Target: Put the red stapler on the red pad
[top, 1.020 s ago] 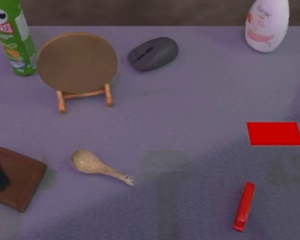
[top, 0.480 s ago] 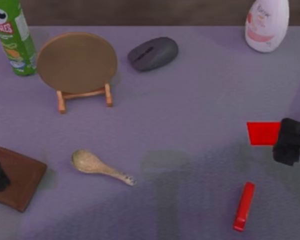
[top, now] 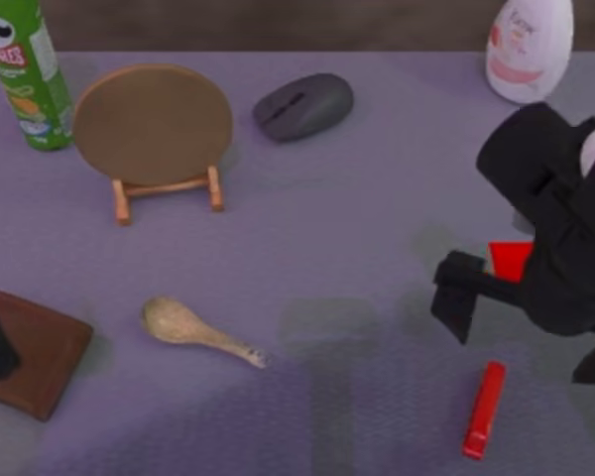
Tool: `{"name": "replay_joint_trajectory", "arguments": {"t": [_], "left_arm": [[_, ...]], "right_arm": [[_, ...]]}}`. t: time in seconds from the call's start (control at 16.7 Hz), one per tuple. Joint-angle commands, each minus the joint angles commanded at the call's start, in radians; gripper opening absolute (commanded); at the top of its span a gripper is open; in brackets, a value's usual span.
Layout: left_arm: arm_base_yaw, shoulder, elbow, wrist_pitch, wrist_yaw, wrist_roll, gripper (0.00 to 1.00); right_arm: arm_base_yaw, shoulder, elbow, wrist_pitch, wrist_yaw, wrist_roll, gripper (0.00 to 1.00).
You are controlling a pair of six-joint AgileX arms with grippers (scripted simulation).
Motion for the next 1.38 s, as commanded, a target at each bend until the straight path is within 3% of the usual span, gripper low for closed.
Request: {"name": "replay_joint_trajectory", "arguments": {"t": [0.6, 1.14, 1.38], "left_arm": [[0.0, 0.0, 0.0, 0.0, 0.0, 0.0, 1.0], [0.0, 0.0, 0.0, 0.0, 0.0, 0.0, 1.0], [0.0, 0.0, 0.0, 0.0, 0.0, 0.0, 1.0]], "right_arm": [[0.022, 0.071, 0.04, -0.023, 0.001, 0.04, 1.0], [0.029, 0.24, -0.149, 0.338, 0.001, 0.048, 1.0], [0.03, 0.258, -0.168, 0.372, 0.002, 0.049, 1.0]]}}
